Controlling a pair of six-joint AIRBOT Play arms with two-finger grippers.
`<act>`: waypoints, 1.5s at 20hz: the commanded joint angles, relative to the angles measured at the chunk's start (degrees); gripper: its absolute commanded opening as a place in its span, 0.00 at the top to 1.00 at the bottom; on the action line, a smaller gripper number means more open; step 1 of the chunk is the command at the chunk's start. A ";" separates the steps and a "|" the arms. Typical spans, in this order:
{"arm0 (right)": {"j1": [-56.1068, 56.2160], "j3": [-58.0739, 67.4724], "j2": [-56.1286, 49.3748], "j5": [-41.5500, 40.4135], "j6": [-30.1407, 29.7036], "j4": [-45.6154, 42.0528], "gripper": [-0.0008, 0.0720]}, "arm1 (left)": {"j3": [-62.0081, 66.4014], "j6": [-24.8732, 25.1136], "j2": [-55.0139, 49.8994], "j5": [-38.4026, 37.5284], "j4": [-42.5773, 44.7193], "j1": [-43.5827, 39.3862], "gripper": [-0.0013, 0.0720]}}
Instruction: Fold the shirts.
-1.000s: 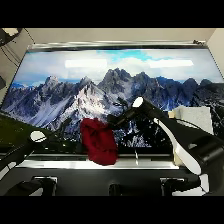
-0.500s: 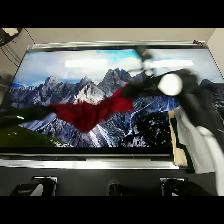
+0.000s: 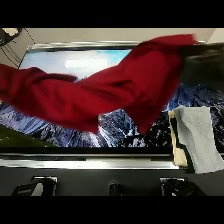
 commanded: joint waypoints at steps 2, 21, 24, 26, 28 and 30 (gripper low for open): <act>-0.02 0.09 6.45 10.19 3.93 -5.75 0.93 | 5.90 -6.10 1.18 -3.63 14.99 0.24 0.95; -0.02 -33.55 6.49 29.62 14.62 6.12 0.92 | -24.79 -0.13 0.61 -11.21 12.31 0.20 0.95; -0.02 -44.89 0.70 6.71 22.34 3.85 0.92 | -32.85 -0.20 -8.33 -4.42 10.95 0.13 0.95; -0.02 -45.75 -6.78 -5.86 25.79 0.74 0.92 | -32.48 -0.15 -16.72 3.13 6.36 0.13 0.95; -0.07 -44.92 -14.93 -18.78 30.60 -0.74 0.92 | -30.42 -0.15 -25.16 10.49 1.25 0.11 0.95; -0.07 -44.63 -22.27 -27.19 39.10 -1.66 0.92 | -28.17 -0.17 -33.18 13.73 -1.97 0.13 0.95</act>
